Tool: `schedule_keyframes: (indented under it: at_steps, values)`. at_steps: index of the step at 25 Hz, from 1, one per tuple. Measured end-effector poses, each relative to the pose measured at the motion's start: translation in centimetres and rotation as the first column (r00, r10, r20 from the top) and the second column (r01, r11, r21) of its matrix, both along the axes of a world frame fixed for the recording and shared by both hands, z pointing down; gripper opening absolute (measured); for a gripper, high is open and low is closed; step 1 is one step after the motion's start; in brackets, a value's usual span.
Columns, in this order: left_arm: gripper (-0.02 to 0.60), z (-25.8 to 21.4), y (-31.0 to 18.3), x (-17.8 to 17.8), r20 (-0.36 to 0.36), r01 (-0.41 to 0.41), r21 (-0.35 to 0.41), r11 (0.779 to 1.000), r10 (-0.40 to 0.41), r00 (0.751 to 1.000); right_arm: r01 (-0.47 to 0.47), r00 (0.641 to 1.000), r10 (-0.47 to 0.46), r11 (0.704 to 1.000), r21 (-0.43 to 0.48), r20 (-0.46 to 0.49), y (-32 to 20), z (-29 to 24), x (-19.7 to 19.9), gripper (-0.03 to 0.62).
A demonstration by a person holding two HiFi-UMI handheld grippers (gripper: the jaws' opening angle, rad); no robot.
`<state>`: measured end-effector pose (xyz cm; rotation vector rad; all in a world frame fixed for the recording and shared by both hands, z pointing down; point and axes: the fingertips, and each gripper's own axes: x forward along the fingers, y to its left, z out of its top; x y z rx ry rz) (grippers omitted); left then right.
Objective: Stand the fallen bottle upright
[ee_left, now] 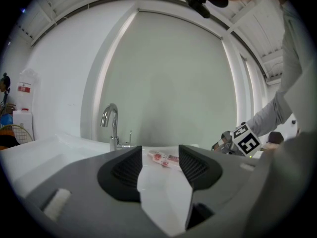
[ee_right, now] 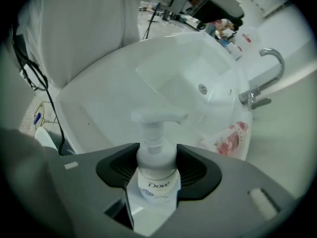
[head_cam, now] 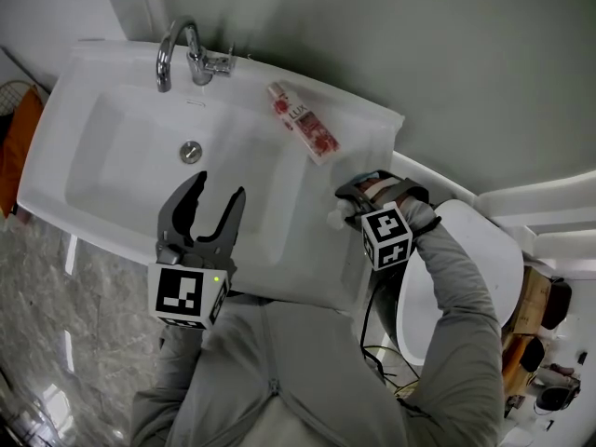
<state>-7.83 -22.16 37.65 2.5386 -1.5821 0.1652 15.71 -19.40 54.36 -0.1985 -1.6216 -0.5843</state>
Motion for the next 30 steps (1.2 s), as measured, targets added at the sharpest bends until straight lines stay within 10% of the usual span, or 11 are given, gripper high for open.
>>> schedule_keyframes:
  at_steps: [6,13,20,30]
  values:
    - [0.267,-0.3,0.5,0.6,0.009,-0.02,0.011,1.0,0.02,1.0,-0.206,0.962,0.204,0.978,-0.007,0.183,-1.4,-2.2,-0.4,0.233]
    - [0.267,-0.9,0.9,1.6,0.023,-0.042,0.022,0.999,0.042,0.999,-0.409,0.803,0.408,0.907,-0.095,0.434,-2.7,-5.5,-1.1,0.233]
    - [0.267,-1.0,1.5,2.4,0.025,-0.051,0.027,0.998,0.05,0.998,-0.575,0.495,0.572,0.78,-0.247,0.654,-6.2,-9.3,-0.5,0.232]
    - [0.267,-1.2,2.1,1.5,0.043,-0.007,0.019,1.0,0.006,0.999,-0.711,0.083,0.685,0.55,-0.438,0.724,-12.4,-9.4,3.4,0.232]
